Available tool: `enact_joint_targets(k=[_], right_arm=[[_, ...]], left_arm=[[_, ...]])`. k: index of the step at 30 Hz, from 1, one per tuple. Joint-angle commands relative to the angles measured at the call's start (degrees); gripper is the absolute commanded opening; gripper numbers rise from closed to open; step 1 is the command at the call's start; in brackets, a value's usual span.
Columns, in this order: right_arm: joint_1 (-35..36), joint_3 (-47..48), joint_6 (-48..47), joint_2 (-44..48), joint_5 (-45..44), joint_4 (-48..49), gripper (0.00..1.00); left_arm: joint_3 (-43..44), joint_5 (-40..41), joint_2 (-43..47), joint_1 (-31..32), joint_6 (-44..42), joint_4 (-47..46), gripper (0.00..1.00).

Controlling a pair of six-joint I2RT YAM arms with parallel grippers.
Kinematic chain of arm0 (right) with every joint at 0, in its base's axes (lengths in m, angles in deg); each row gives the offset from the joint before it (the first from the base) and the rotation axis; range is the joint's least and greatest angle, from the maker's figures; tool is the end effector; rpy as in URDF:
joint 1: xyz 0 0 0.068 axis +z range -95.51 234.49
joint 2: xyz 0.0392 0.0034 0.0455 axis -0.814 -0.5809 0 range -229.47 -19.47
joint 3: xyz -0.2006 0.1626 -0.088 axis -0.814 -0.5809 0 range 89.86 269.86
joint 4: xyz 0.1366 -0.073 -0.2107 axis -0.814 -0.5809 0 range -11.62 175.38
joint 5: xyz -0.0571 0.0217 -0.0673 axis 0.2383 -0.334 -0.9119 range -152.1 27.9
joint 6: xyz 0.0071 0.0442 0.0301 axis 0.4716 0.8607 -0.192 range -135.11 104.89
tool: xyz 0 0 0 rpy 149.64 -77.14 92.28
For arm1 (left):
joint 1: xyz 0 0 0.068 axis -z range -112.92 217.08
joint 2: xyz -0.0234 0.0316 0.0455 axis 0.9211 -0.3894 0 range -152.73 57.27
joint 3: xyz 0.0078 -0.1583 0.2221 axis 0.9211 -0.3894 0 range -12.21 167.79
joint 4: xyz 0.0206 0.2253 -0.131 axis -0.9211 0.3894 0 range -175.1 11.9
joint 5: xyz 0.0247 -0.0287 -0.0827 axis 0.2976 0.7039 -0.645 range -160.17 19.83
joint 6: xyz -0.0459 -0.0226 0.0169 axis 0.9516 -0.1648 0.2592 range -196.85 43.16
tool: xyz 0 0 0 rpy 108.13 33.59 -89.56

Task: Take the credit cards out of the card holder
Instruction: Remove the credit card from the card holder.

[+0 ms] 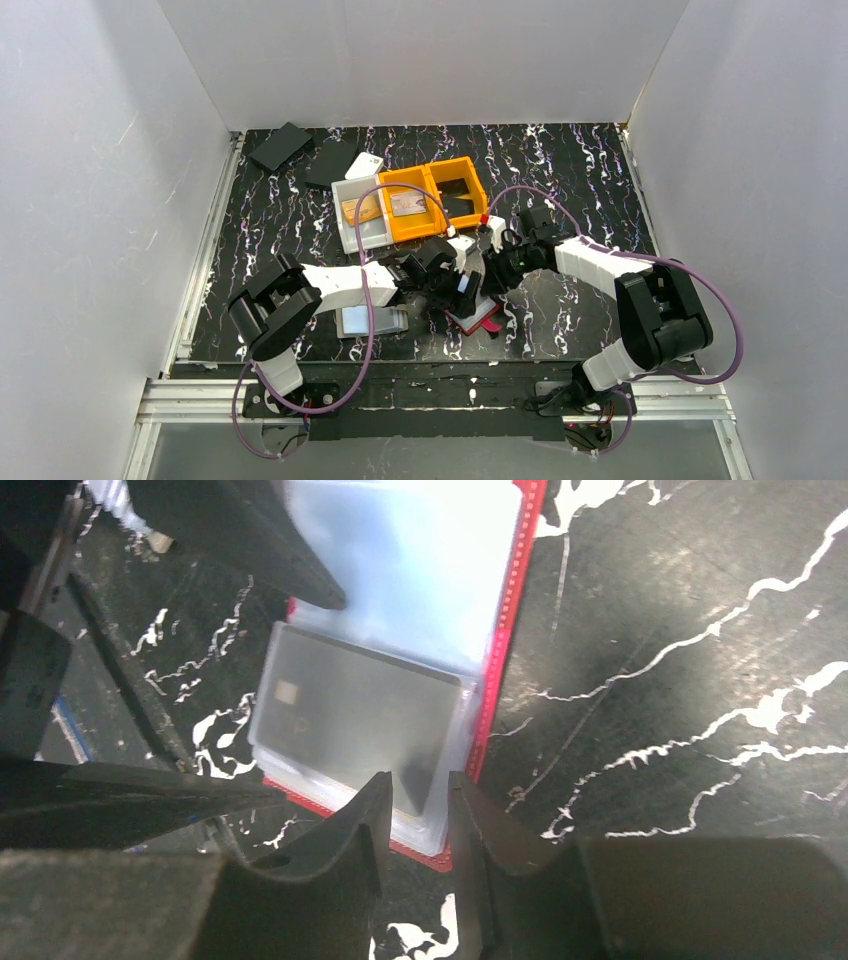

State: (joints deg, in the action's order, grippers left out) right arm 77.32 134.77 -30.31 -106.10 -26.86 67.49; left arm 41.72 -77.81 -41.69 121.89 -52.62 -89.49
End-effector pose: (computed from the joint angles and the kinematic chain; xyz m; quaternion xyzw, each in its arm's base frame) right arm 0.2496 0.1273 0.1698 -0.3747 0.8437 0.3081 0.2298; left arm 0.2033 -0.2967 0.1722 0.2659 0.8672 -0.3118 0.2829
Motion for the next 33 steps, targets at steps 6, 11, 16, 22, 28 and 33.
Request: enact_joint_targets(k=[6,11,16,22,28,33], right_arm=[[-0.05,2.78,0.02,-1.00,7.48,-1.27,0.36],[-1.53,1.83,2.52,0.60,-1.13,1.09,0.36],[-3.67,0.24,4.54,2.38,-5.50,3.63,0.34],[-3.34,1.49,2.67,-1.63,-3.66,0.28,0.25],[-2.21,1.72,1.47,-2.11,-2.93,-0.71,0.20],[-0.78,2.54,-0.07,-3.89,-2.23,-2.49,0.20]], left_arm=[[-0.01,0.33,-1.39,-0.39,-2.57,2.46,0.82],[-0.21,1.51,-1.35,-0.34,-2.85,2.66,0.82],[-0.99,1.84,-1.53,-0.34,-2.28,1.83,0.80],[-1.53,1.06,-1.90,-0.40,-0.24,1.04,0.76],[-2.76,0.61,-1.45,-0.40,1.47,0.37,0.75],[-3.15,0.52,-1.33,-0.40,1.71,0.25,0.75]])
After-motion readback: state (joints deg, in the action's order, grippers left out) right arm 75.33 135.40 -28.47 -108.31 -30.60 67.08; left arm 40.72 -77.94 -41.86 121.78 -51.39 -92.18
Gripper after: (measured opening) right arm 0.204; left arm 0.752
